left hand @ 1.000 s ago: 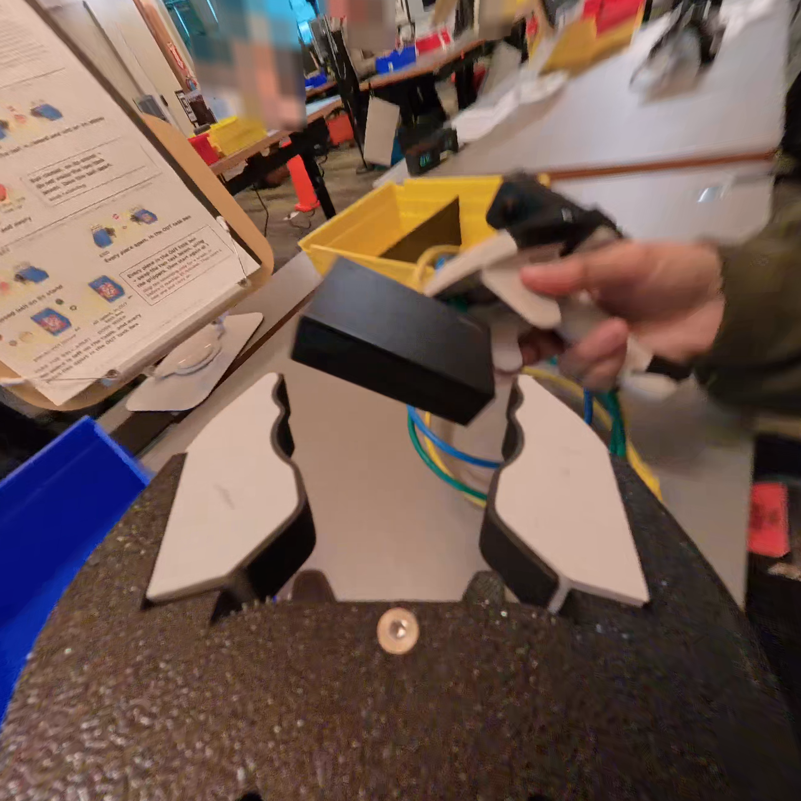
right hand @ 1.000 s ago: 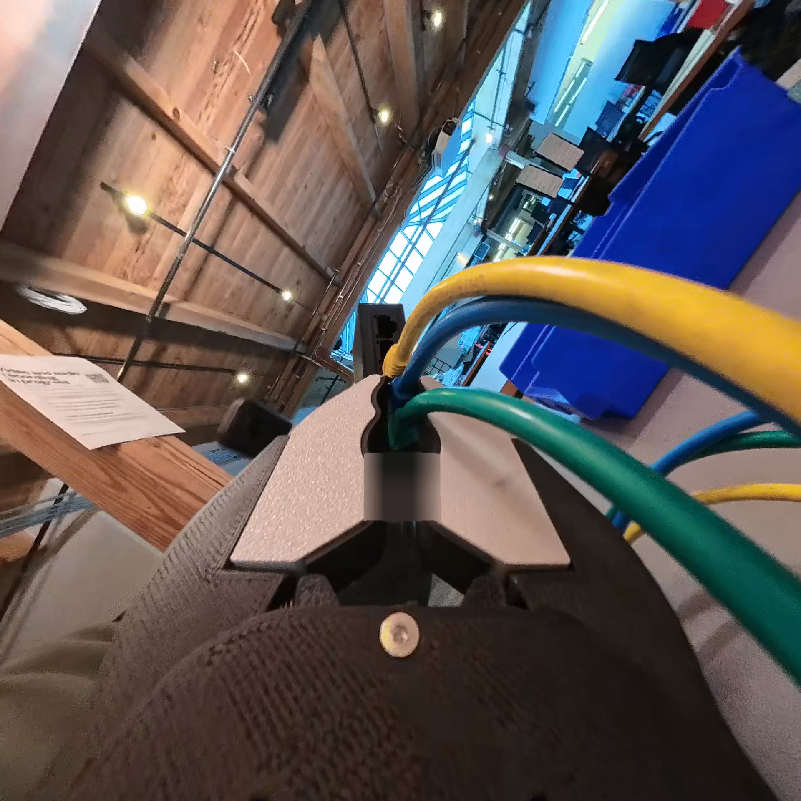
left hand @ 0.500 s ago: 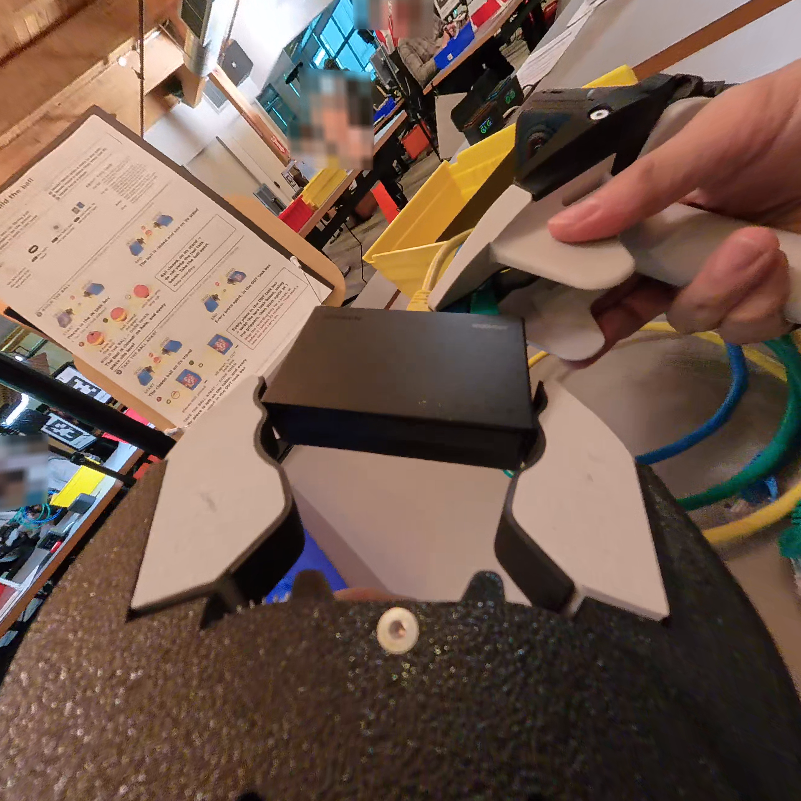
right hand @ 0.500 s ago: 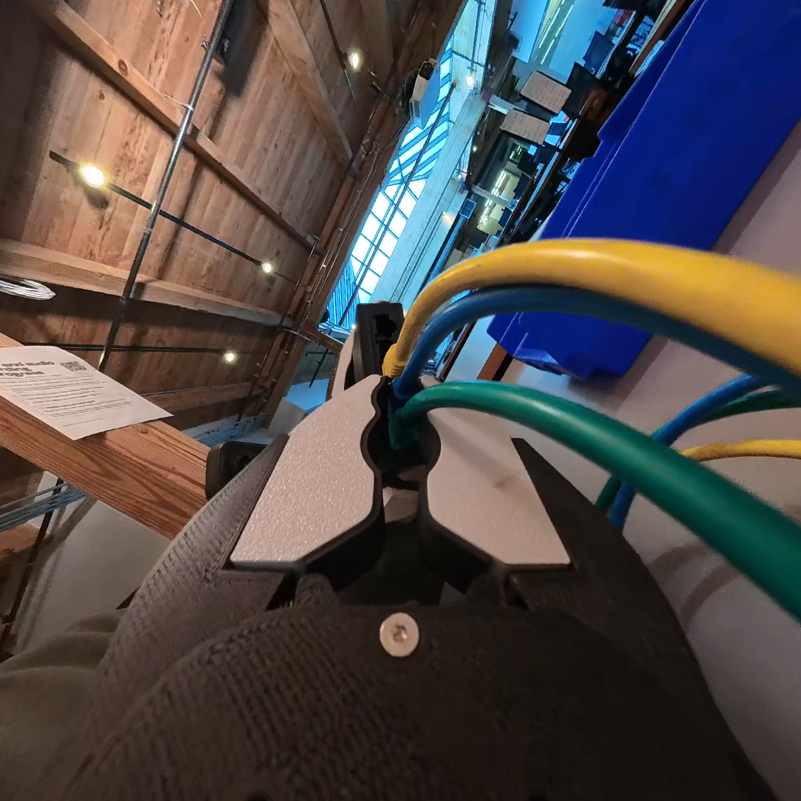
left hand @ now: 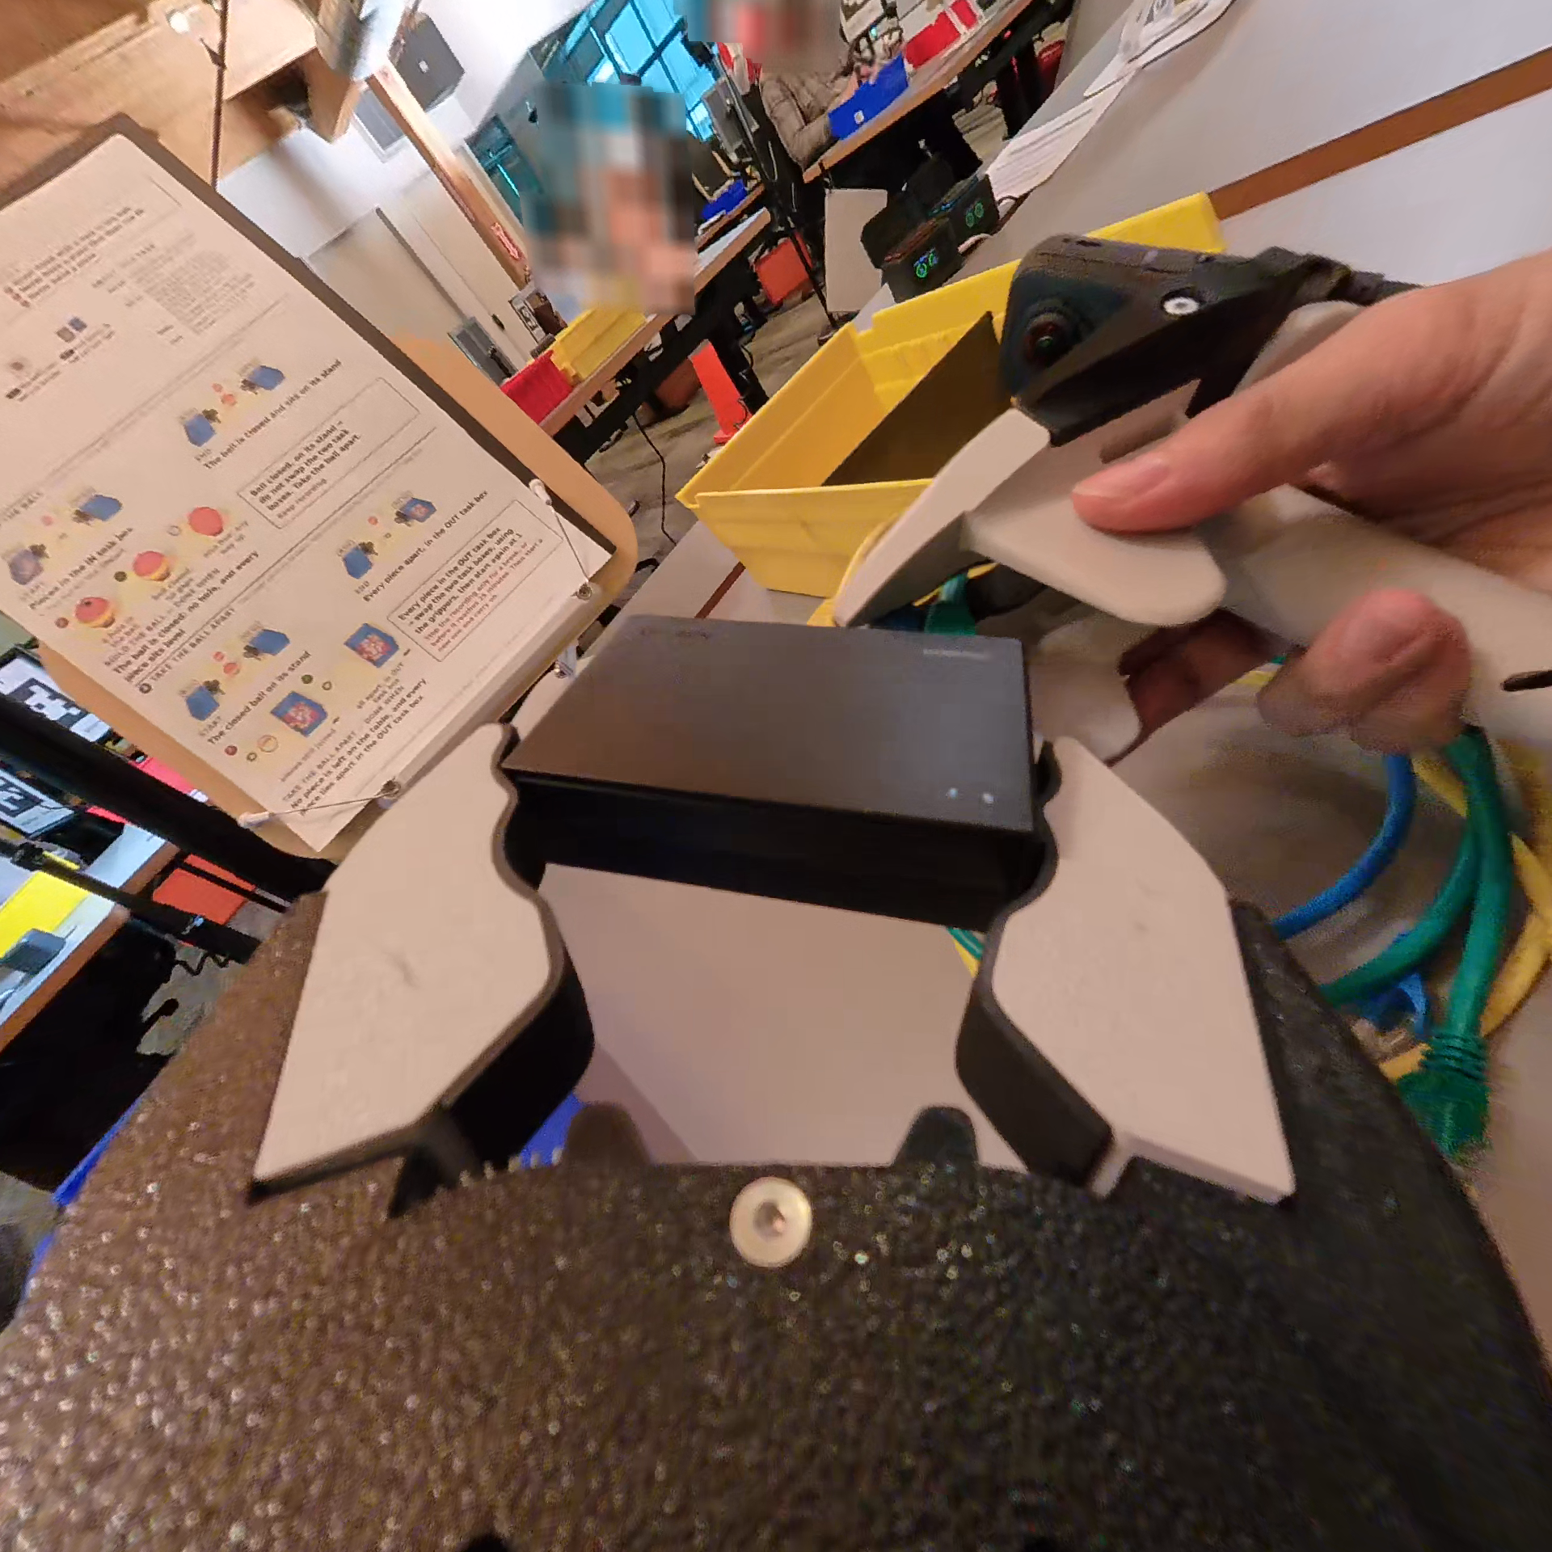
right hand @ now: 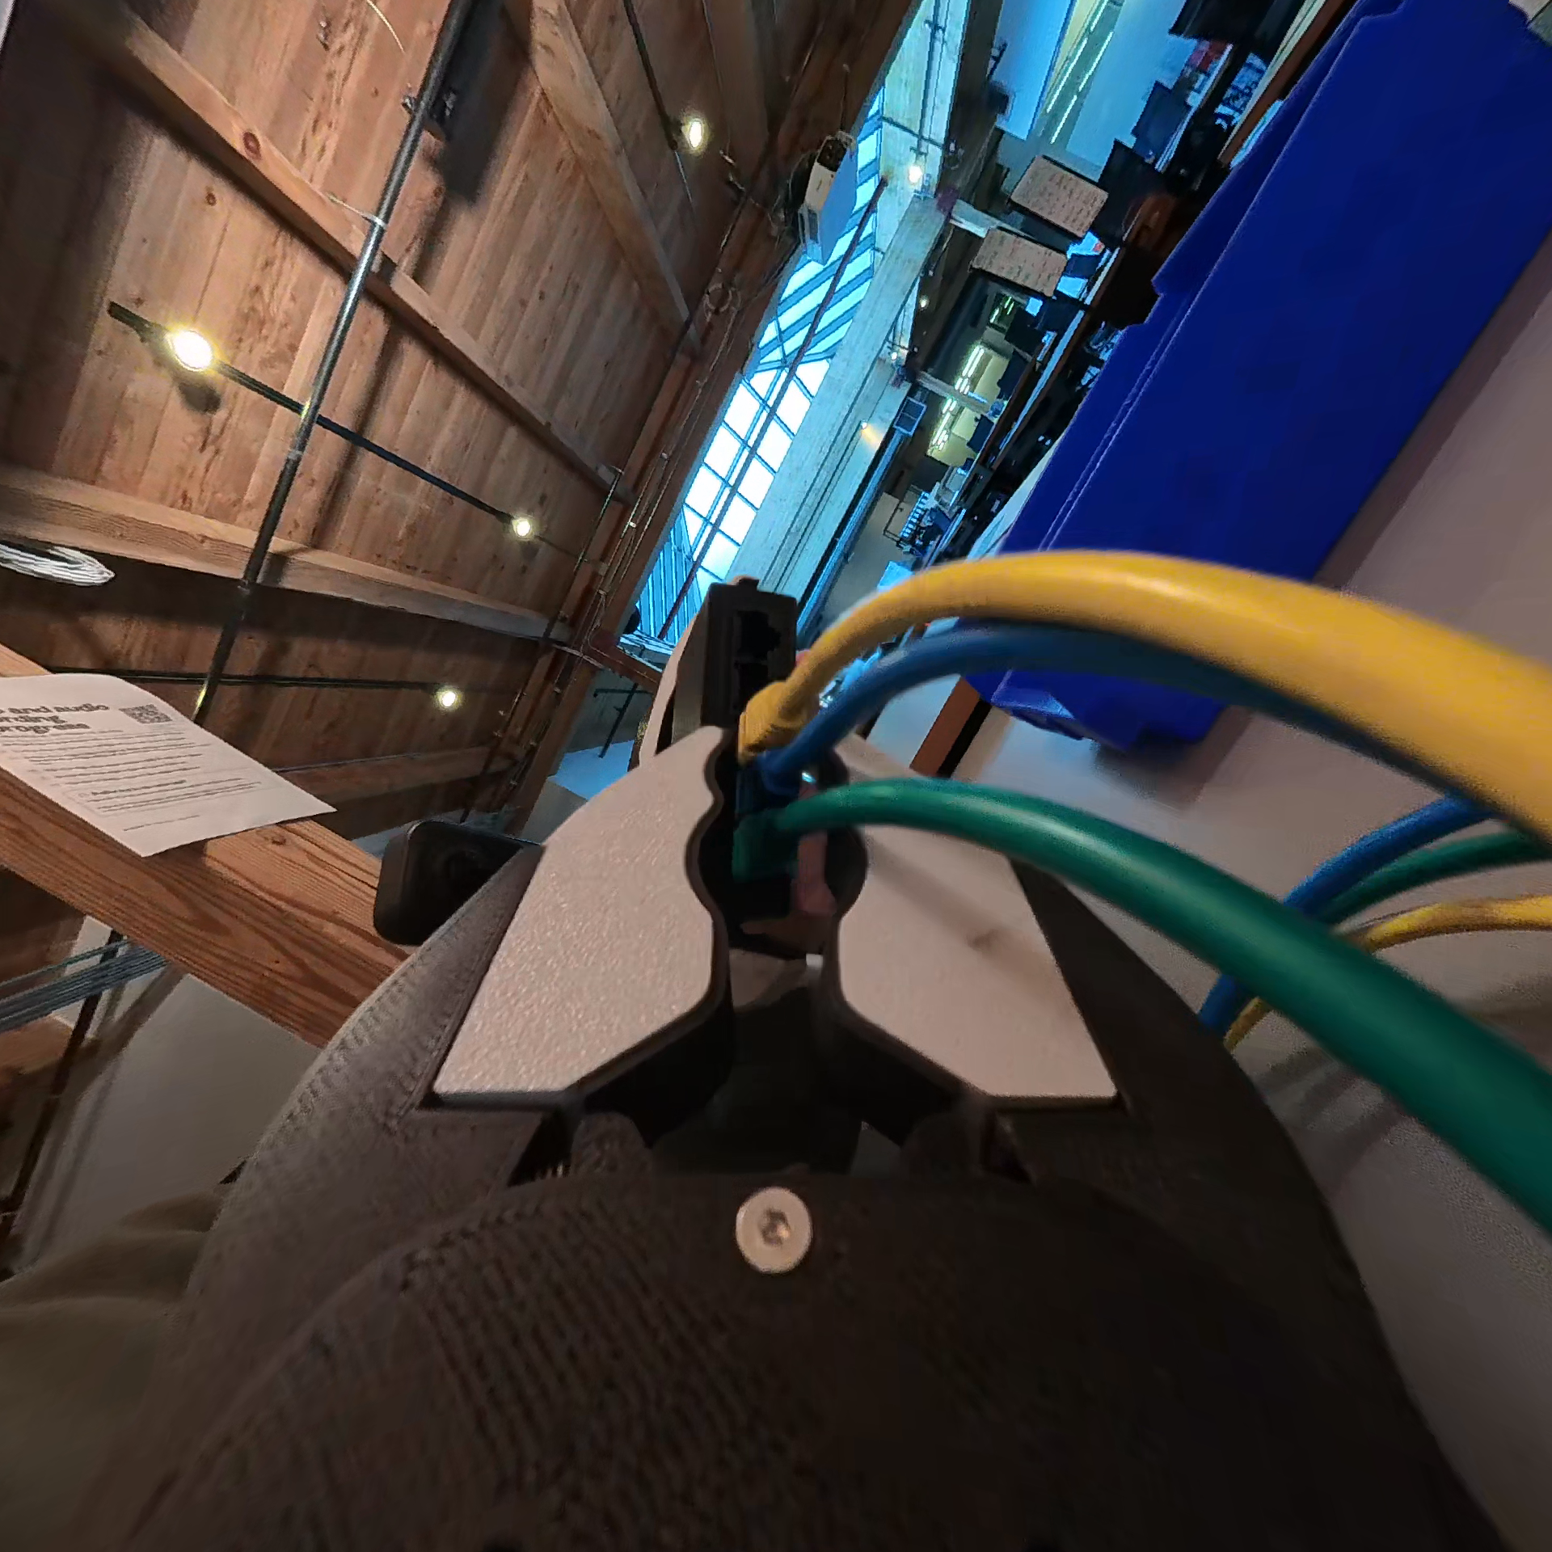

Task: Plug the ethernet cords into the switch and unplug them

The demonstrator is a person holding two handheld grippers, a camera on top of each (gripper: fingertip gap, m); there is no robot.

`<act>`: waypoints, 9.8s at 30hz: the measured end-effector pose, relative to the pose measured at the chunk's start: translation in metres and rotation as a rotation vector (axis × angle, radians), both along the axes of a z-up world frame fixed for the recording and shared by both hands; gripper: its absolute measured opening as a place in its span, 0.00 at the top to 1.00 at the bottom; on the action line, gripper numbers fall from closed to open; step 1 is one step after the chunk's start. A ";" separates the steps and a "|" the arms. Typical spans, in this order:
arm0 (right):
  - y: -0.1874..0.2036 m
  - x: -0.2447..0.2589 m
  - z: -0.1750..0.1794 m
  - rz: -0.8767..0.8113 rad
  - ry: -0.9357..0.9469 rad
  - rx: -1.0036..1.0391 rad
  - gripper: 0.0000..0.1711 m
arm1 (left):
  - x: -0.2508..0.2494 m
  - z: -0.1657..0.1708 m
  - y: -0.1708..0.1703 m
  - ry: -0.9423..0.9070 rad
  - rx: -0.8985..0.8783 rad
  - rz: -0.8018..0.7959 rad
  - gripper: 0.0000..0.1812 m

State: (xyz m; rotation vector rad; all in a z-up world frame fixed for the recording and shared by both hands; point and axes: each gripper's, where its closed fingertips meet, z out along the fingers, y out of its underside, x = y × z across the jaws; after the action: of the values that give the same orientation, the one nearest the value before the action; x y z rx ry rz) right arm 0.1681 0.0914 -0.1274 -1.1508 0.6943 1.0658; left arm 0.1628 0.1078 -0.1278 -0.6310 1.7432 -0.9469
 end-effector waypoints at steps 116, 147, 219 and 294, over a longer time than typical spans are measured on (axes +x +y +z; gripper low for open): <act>-0.014 0.015 -0.041 -0.445 0.048 -0.051 0.91 | -0.007 -0.041 -0.009 0.397 -1.694 -0.151 0.85; -0.005 0.017 -0.051 -0.373 -0.048 -0.113 0.92 | -0.006 -0.056 -0.004 0.371 -1.780 -0.149 0.86; -0.017 -0.013 0.015 -0.373 -0.562 0.090 0.91 | -0.035 -0.006 -0.022 0.045 -1.555 -0.520 0.85; -0.021 -0.016 -0.022 -0.204 -0.354 -0.145 0.92 | -0.027 -0.022 -0.005 0.132 -1.685 -0.459 0.86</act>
State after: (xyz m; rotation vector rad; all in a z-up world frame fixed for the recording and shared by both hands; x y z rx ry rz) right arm 0.1525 0.0704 -0.1497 -1.3220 0.5987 0.6263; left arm 0.1363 0.1024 -0.1494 -1.3056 0.7945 -2.7228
